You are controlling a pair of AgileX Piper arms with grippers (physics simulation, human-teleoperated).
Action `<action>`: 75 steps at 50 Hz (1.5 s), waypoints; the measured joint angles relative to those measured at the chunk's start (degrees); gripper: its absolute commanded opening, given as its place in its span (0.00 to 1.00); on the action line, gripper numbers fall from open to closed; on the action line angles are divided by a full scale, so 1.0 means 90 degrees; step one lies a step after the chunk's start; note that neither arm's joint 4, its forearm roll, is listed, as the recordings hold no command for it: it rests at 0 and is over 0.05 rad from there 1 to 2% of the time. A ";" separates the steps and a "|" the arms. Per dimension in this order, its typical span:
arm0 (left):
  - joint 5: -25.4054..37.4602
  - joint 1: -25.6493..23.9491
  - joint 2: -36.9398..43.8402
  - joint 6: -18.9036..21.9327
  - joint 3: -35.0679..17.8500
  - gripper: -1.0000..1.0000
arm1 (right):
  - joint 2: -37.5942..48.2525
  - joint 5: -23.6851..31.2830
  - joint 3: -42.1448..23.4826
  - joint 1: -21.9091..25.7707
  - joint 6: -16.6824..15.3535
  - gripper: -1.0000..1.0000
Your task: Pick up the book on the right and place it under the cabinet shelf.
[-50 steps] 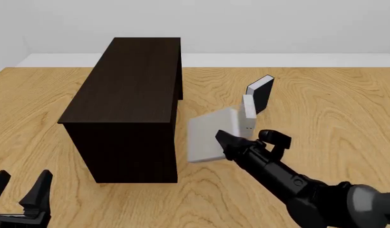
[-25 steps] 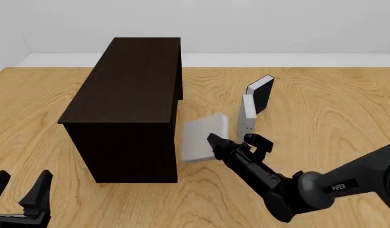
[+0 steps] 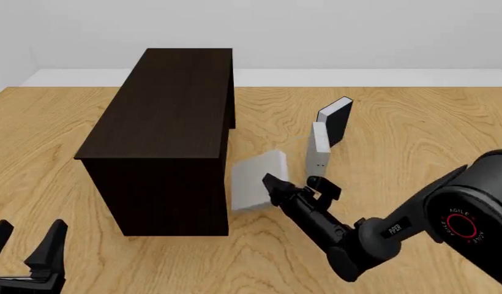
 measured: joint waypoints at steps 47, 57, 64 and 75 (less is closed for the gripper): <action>-0.0005 -0.0001 0.0011 0.0002 -0.0001 1.00 | 0.0622 0.0185 -0.0059 0.0013 -0.0804 1.00; 0.0000 -0.0001 0.0006 0.0003 -0.0001 1.00 | 0.0554 0.0218 0.0064 -0.0025 -0.0958 1.00; 0.0000 -0.0001 0.0006 0.0003 -0.0001 1.00 | 0.0502 0.0145 0.0210 -0.0068 -0.1033 1.00; 0.0000 -0.0001 0.0007 0.0003 0.0000 1.00 | 0.0472 -0.0022 0.0395 -0.0119 -0.1139 1.00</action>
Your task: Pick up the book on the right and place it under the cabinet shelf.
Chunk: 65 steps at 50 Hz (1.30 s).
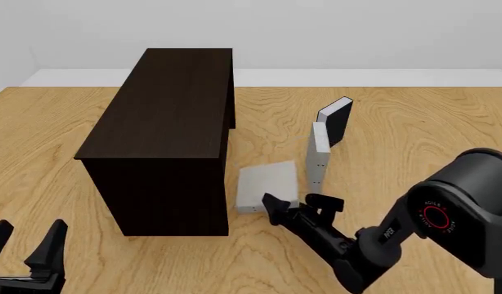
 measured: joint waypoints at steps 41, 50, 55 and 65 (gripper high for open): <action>0.0001 0.0000 -0.0002 0.0000 0.0000 1.00 | -0.0920 0.0133 0.1420 -0.0236 -0.0006 1.00; 0.0000 0.0000 0.0000 0.0000 0.0000 1.00 | -0.1491 0.0496 0.1725 -0.0230 -0.0035 1.00; 0.0000 0.0000 0.0001 0.0000 0.0000 1.00 | -0.1828 0.0806 0.1785 -0.0284 -0.0169 1.00; 0.0037 -0.0020 -0.0044 0.0002 -0.0001 1.00 | -0.2373 0.1644 0.1692 -0.0436 -0.0703 1.00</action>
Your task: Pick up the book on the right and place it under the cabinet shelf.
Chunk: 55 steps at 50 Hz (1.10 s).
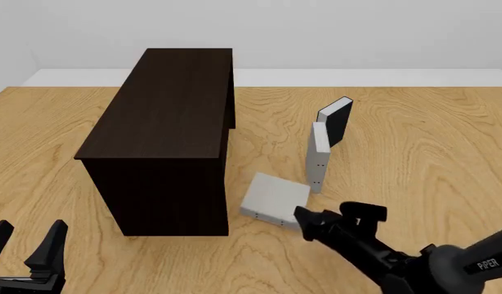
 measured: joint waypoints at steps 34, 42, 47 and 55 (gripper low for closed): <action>0.0060 -0.0029 -0.0095 0.0001 -0.0002 1.00 | -0.0271 0.1871 -0.0766 -0.0531 -0.1692 1.00; 0.0061 -0.0030 -0.0099 0.0001 -0.0003 1.00 | -0.0270 0.1947 -0.0803 -0.0559 -0.1769 1.00; 0.0053 -0.0030 -0.0090 0.0001 -0.0003 1.00 | -0.0224 0.2070 -0.0866 -0.0612 -0.1768 1.00; 0.0045 -0.0030 -0.0080 0.0001 -0.0004 1.00 | -0.0232 0.2635 -0.1074 -0.0823 -0.1892 1.00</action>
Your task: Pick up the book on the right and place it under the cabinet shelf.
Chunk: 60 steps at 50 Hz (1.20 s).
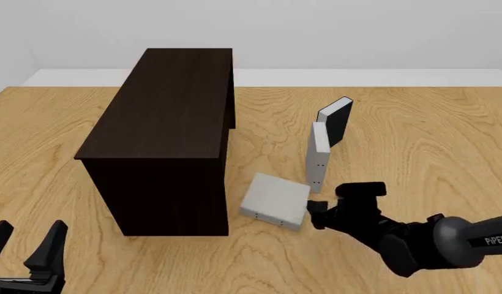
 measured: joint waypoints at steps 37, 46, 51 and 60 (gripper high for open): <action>-0.0027 -0.0022 0.0031 0.0004 0.0001 1.00 | 0.0120 0.1842 -0.0815 -0.0444 -0.0519 1.00; -0.0012 -0.0022 0.0011 0.0007 0.0000 1.00 | 0.0279 0.1842 -0.0932 -0.0288 -0.0485 1.00; -0.0005 -0.0022 0.0002 0.0008 0.0000 1.00 | 0.0342 0.1868 -0.1036 -0.0167 -0.0462 1.00; 0.0010 -0.0021 -0.0016 0.0010 0.0000 1.00 | 0.0436 0.1975 -0.1195 -0.0011 -0.0755 1.00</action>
